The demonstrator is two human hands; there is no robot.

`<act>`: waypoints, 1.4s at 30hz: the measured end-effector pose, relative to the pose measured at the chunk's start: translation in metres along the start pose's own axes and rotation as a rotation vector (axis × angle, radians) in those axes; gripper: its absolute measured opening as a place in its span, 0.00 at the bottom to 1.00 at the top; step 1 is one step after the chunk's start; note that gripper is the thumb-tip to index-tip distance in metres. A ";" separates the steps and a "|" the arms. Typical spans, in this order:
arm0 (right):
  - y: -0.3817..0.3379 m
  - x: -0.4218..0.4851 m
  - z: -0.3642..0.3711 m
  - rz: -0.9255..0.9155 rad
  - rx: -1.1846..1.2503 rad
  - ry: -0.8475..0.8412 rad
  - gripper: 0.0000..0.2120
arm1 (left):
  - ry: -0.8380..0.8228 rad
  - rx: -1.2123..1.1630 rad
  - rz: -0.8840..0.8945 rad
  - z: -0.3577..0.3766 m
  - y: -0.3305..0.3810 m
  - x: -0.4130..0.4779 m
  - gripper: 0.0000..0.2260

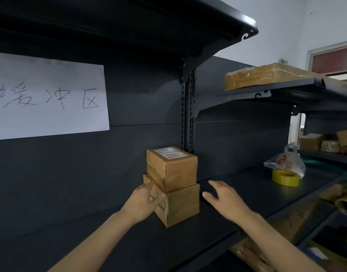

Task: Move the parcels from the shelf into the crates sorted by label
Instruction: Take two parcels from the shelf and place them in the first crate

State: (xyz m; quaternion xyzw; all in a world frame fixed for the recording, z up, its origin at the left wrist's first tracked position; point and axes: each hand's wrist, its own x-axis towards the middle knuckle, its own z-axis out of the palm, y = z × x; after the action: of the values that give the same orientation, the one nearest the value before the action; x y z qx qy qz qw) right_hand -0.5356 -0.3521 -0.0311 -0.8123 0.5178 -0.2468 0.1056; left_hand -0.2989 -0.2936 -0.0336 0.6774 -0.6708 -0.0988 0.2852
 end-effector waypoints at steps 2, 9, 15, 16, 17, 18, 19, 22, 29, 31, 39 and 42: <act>-0.002 0.022 -0.008 0.010 0.085 0.024 0.28 | 0.051 -0.119 -0.036 -0.005 0.007 0.014 0.21; -0.010 0.092 -0.023 0.046 0.293 -0.026 0.28 | 0.132 -0.341 -0.195 -0.015 0.024 0.057 0.27; -0.014 0.117 -0.011 0.067 0.601 -0.216 0.19 | 0.073 -0.631 -0.330 -0.005 0.027 0.082 0.28; -0.016 0.117 -0.006 0.045 0.601 -0.156 0.19 | 0.077 -0.682 -0.347 -0.003 0.029 0.082 0.26; -0.017 0.115 -0.002 0.020 0.577 -0.072 0.18 | 0.094 -0.737 -0.357 -0.001 0.030 0.080 0.24; -0.018 0.110 0.003 -0.008 0.572 0.004 0.18 | 0.122 -0.790 -0.350 0.001 0.029 0.077 0.22; -0.020 0.105 0.008 -0.047 0.600 0.051 0.17 | 0.164 -0.831 -0.323 0.002 0.027 0.072 0.20; -0.025 0.087 0.028 -0.162 0.660 0.032 0.17 | 0.263 -0.837 -0.222 0.000 0.013 0.048 0.15; -0.076 0.071 0.077 -0.368 0.583 -0.022 0.20 | 0.364 -0.721 -0.147 -0.020 -0.030 -0.015 0.27; -0.090 0.067 0.089 -0.382 0.551 -0.080 0.23 | 0.386 -0.675 -0.176 -0.023 -0.044 -0.029 0.26; -0.125 0.044 0.142 -0.416 0.479 -0.287 0.27 | 0.392 -0.350 -0.368 -0.025 -0.092 -0.082 0.31; -0.131 0.035 0.163 -0.395 0.459 -0.345 0.27 | 0.395 -0.218 -0.419 -0.020 -0.104 -0.092 0.34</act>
State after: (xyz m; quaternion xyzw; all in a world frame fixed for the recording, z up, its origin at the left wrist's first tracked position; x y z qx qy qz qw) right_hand -0.3366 -0.3389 -0.1046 -0.8816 0.2559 -0.2316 0.3219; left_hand -0.2072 -0.2061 -0.0941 0.7725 -0.4336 -0.0930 0.4546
